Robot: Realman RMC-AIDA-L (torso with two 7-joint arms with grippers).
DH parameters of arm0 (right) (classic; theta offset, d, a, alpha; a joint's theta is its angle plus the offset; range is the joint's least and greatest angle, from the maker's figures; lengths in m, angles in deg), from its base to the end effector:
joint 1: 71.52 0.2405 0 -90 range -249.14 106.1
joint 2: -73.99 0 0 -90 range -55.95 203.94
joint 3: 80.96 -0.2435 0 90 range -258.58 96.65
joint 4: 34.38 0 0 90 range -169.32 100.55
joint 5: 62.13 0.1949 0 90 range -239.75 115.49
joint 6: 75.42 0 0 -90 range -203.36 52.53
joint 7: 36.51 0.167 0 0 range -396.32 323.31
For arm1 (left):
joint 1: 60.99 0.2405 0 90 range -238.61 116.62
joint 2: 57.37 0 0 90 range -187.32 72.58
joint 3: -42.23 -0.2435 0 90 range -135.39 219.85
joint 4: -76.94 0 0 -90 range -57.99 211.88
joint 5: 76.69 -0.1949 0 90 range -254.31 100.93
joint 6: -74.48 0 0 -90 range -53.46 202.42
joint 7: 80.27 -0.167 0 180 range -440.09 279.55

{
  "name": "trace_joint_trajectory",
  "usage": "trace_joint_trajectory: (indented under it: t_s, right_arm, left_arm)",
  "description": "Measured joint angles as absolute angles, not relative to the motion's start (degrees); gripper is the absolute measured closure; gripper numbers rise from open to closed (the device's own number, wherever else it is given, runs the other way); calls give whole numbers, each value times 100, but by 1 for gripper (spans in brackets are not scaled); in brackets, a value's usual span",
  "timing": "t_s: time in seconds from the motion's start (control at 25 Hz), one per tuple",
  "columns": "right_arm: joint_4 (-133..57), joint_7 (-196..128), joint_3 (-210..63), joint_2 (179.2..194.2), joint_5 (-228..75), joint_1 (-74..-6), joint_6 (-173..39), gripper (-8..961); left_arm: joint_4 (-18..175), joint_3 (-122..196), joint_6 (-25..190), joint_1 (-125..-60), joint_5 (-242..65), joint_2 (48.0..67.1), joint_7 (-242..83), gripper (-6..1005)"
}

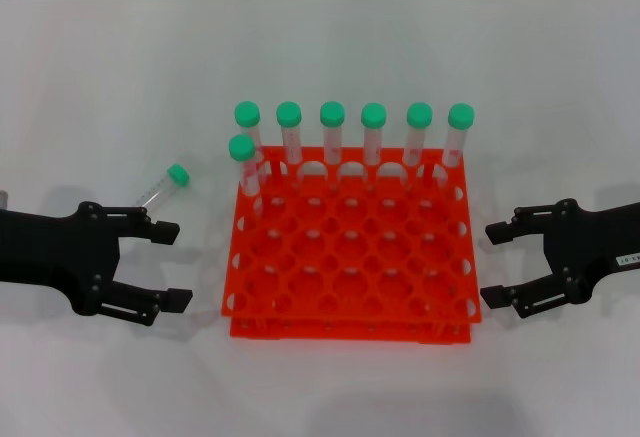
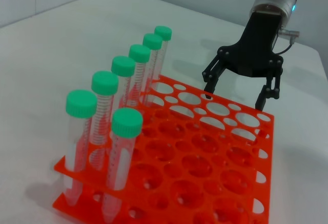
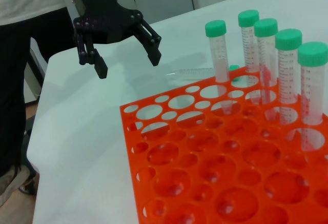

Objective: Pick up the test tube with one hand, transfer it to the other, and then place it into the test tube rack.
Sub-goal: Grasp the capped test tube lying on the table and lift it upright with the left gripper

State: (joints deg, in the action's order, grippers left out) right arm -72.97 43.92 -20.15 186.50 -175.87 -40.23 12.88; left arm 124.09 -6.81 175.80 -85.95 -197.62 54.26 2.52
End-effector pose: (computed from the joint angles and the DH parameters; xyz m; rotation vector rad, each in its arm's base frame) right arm 0.2451 0.3099 -0.0193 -3.0175 0.4359 0.3126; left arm -0.2697 0.2784 0.0263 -2.9996 -0.5512 -0.3312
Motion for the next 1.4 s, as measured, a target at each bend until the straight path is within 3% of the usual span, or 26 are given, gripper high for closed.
trace_joint_trajectory:
  t_s: [0.6,1.4]
  right_arm:
    - [-7289,4405,-2014,18674,-17648,-4058,1102,83]
    - [-7348,4389,-2015,18680,-17657,-3951,1058,83]
  left_arm:
    - [12447,-672,17310,-8598,-19753,5438,622,121]
    - [13670,-718,17879,-9277,-20878,5402,4023,129]
